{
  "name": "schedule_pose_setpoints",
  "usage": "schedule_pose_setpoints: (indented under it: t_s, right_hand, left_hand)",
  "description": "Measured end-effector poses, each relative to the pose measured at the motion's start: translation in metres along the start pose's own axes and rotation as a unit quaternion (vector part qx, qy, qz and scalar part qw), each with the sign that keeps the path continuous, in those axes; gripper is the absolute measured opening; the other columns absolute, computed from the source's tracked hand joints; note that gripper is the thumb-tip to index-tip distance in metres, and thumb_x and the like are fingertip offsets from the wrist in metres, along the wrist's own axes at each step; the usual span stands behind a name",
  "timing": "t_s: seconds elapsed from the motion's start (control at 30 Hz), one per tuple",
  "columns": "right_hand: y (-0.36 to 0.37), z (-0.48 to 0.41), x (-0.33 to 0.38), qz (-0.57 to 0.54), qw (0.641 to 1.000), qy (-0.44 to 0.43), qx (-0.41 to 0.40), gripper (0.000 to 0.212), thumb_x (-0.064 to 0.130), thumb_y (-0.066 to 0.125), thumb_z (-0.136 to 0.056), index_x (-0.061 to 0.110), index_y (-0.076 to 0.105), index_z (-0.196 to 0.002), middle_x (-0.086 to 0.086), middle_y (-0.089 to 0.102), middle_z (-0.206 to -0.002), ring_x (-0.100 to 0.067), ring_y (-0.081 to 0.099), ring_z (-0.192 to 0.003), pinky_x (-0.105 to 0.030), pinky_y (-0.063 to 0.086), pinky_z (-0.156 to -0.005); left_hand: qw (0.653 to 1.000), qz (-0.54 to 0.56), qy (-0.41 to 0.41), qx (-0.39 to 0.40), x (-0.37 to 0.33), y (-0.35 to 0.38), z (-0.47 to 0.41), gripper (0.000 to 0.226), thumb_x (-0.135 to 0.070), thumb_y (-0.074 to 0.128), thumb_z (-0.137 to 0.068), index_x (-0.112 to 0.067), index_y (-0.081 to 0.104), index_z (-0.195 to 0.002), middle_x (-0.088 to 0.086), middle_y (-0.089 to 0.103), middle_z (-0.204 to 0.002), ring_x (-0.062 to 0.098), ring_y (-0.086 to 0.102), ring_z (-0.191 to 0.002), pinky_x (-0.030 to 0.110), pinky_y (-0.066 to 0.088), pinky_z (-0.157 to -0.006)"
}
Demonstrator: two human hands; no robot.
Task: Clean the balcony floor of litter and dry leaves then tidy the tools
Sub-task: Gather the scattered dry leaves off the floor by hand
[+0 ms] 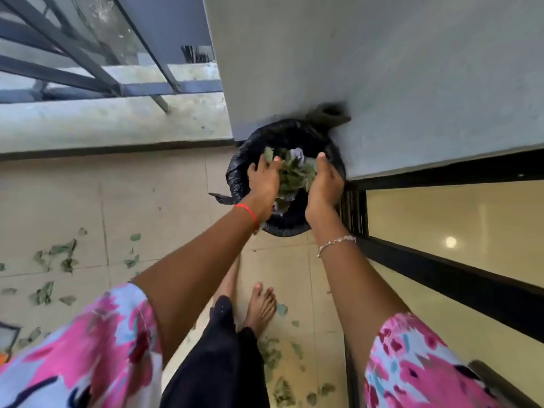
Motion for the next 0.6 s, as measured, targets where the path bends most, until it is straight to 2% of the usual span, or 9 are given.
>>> schedule_pose_setpoints:
  t_s: [0.03,0.07,0.13,0.17,0.23,0.3,0.4,0.47,0.6]
  right_hand:
    - [0.000,-0.004,0.000,0.026,1.000,-0.014,-0.008,0.025,0.021,0.056,-0.093,0.002,0.068,-0.106,-0.010,0.067,-0.101,-0.016,0.056,-0.088,-0.025,0.045,-0.070]
    - [-0.002,0.000,0.004,0.058,0.998,-0.008,-0.016,0.024,0.015,0.055,-0.092,0.000,0.068,-0.105,-0.015,0.067,-0.104,-0.016,0.055,-0.086,-0.027,0.045,-0.072]
    - [-0.004,0.004,0.007,0.114,0.993,-0.018,-0.006,0.022,0.005,0.053,-0.089,-0.002,0.070,-0.101,-0.020,0.068,-0.105,-0.018,0.055,-0.082,-0.029,0.045,-0.072]
    - [-0.006,0.012,0.009,0.151,0.988,-0.025,0.008,0.023,0.002,0.051,-0.088,-0.001,0.071,-0.101,-0.019,0.068,-0.105,-0.019,0.057,-0.084,-0.029,0.046,-0.074]
    - [-0.009,0.037,0.021,0.230,0.972,-0.040,0.040,0.023,0.001,0.052,-0.087,-0.003,0.071,-0.100,-0.019,0.068,-0.104,-0.027,0.061,-0.093,-0.034,0.047,-0.079]
    - [-0.013,0.067,0.039,0.298,0.950,-0.054,0.078,0.021,0.002,0.053,-0.087,-0.008,0.070,-0.096,-0.022,0.068,-0.098,-0.032,0.061,-0.093,-0.036,0.047,-0.080]
    - [-0.019,0.137,0.083,0.423,0.884,-0.105,0.171,0.023,0.001,0.049,-0.087,-0.013,0.067,-0.086,-0.025,0.064,-0.084,-0.028,0.055,-0.078,-0.029,0.034,-0.063]
    - [-0.022,0.191,0.112,0.462,0.849,-0.136,0.217,0.021,0.001,0.049,-0.087,-0.007,0.066,-0.076,-0.026,0.062,-0.079,-0.025,0.052,-0.073,-0.027,0.026,-0.057]
    - [-0.023,0.299,0.159,0.519,0.777,-0.230,0.274,0.021,0.009,0.050,-0.087,0.003,0.069,-0.081,-0.023,0.068,-0.093,-0.030,0.060,-0.083,-0.027,0.033,-0.062]
  left_hand:
    - [1.000,-0.006,-0.017,0.020,0.000,-0.002,0.000,0.056,-0.030,0.044,-0.098,-0.013,0.024,-0.148,0.009,0.022,-0.154,0.026,0.032,-0.136,0.037,0.031,-0.110]
    - [0.999,-0.001,-0.014,0.031,0.002,-0.003,-0.003,0.052,-0.019,0.045,-0.099,-0.008,0.026,-0.147,0.008,0.032,-0.148,0.022,0.040,-0.128,0.028,0.039,-0.102]
    - [0.999,-0.030,0.006,0.037,-0.007,-0.011,0.015,0.039,-0.001,0.048,-0.095,0.004,0.045,-0.133,0.009,0.055,-0.115,0.019,0.051,-0.098,0.011,0.046,-0.068]
    - [0.998,-0.052,0.010,0.034,-0.011,-0.018,0.025,0.032,0.003,0.050,-0.092,0.008,0.052,-0.124,0.009,0.058,-0.099,0.019,0.052,-0.087,0.012,0.043,-0.061]
    - [0.995,-0.091,0.027,0.038,-0.028,-0.031,0.050,0.025,0.005,0.053,-0.088,0.009,0.059,-0.113,0.009,0.058,-0.090,0.019,0.052,-0.084,0.020,0.043,-0.069]
    - [0.988,-0.135,0.053,0.049,-0.051,-0.043,0.086,0.023,0.004,0.055,-0.087,0.008,0.062,-0.110,0.012,0.060,-0.096,0.021,0.054,-0.090,0.023,0.042,-0.075]
    - [0.970,-0.202,0.116,0.070,-0.095,-0.066,0.158,0.023,0.000,0.057,-0.087,0.005,0.064,-0.109,0.018,0.065,-0.109,0.027,0.059,-0.103,0.022,0.040,-0.079]
    - [0.941,-0.280,0.162,0.095,-0.124,-0.086,0.208,0.024,-0.001,0.056,-0.086,0.002,0.066,-0.107,0.017,0.067,-0.111,0.026,0.060,-0.104,0.020,0.037,-0.075]
    - [0.915,-0.346,0.203,0.049,-0.156,-0.150,0.312,0.025,0.000,0.053,-0.085,0.000,0.066,-0.106,0.015,0.067,-0.110,0.027,0.060,-0.103,0.024,0.041,-0.078]
Point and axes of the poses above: each hand's wrist, its own z-axis away from the middle knuckle, its own y-axis out of the palm, x = y × z, the point moved 2 cm from there along -z, towards the middle knuckle
